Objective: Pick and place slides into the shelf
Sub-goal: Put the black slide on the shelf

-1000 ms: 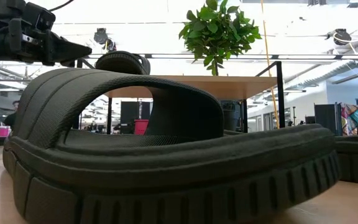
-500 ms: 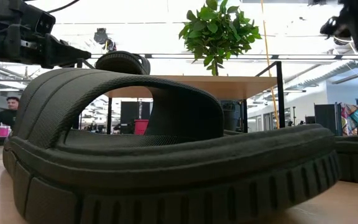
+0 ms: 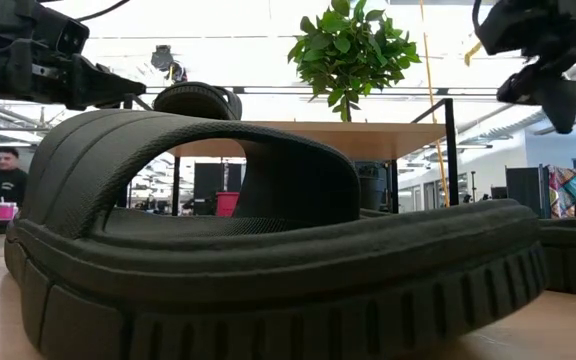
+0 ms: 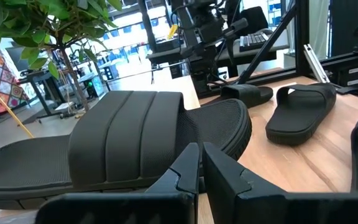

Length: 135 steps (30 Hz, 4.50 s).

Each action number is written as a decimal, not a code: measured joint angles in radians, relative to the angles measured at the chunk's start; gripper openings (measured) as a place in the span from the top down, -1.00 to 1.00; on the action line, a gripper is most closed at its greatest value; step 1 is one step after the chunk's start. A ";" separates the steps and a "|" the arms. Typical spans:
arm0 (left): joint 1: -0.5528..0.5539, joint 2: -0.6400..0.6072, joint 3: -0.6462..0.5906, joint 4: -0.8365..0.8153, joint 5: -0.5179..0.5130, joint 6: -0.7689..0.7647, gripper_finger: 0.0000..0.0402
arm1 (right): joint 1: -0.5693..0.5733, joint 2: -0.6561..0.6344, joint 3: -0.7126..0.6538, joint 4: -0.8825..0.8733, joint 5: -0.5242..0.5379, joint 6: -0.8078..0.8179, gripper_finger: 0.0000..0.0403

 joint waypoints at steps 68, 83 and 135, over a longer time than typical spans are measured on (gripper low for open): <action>0.000 0.001 -0.002 -0.023 0.005 -0.022 0.87 | 0.242 -0.037 -0.002 0.402 -0.127 0.326 0.99; 0.000 0.001 -0.003 -0.017 0.005 -0.021 0.87 | 0.051 0.154 0.317 0.181 -0.235 0.007 1.00; 0.000 0.001 -0.001 -0.029 0.022 -0.009 0.87 | -0.418 0.479 0.502 0.108 -0.375 -0.228 0.99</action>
